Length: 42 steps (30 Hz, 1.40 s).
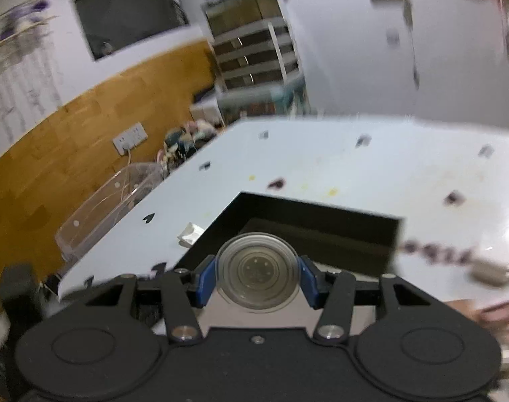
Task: Organize rigid objects
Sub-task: 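Grasp the clear round cup with the right gripper and drop it into the black box, then grasp the wooden oval box with the right gripper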
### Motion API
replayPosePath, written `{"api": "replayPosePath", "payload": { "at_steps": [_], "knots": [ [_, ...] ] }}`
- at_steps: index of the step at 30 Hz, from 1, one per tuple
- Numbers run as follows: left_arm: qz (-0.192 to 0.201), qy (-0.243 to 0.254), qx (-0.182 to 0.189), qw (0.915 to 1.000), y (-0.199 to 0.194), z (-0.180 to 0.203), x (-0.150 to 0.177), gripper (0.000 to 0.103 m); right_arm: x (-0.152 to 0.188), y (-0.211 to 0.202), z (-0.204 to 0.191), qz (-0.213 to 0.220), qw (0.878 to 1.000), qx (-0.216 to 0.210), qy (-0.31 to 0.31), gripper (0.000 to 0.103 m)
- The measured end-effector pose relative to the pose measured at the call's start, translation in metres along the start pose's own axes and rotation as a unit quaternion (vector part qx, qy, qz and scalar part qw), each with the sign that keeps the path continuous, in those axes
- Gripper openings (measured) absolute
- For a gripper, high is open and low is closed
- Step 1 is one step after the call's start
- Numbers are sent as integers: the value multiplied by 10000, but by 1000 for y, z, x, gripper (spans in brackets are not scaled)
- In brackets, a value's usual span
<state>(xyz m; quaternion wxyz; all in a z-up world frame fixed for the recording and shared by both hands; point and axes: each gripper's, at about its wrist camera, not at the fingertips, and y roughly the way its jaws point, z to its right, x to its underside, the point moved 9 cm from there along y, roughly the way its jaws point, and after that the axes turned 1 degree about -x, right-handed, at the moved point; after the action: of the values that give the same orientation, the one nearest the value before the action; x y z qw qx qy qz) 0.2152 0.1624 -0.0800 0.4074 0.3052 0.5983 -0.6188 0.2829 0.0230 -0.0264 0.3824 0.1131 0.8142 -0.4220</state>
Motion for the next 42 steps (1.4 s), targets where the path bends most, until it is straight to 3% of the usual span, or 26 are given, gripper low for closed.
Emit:
{"api": "replayPosePath", "payload": {
  "at_steps": [9, 15, 19, 24, 29, 34, 39, 42],
  "knots": [
    [-67, -11, 171, 9998, 2, -4, -1, 4, -3, 96, -12, -598, 9953, 166, 744, 53],
    [-60, -19, 210, 9998, 2, -4, 0, 4, -2, 113, -1, -576, 9924, 506, 962, 57],
    [-57, -53, 243, 9997, 3, -5, 0, 4, -4, 111, 2, -522, 9918, 486, 1057, 70],
    [-77, -42, 210, 9997, 4, -4, 0, 4, -11, 88, -3, -378, 9944, 342, 926, 78],
    [-102, -51, 173, 9998, 4, -4, -1, 4, -19, 52, -14, -88, 9985, 169, 510, 94],
    [-122, -44, 160, 9998, 4, -3, -1, 4, -13, 10, -18, 219, 9996, 188, -64, 99],
    [-120, -45, 160, 9998, 3, -3, -1, 4, 10, -43, -1, 646, 9966, 421, -299, 100],
    [-116, -48, 164, 9998, 3, -3, -1, 4, 29, -76, 22, 912, 9925, 770, -268, 100]
  ]
}}
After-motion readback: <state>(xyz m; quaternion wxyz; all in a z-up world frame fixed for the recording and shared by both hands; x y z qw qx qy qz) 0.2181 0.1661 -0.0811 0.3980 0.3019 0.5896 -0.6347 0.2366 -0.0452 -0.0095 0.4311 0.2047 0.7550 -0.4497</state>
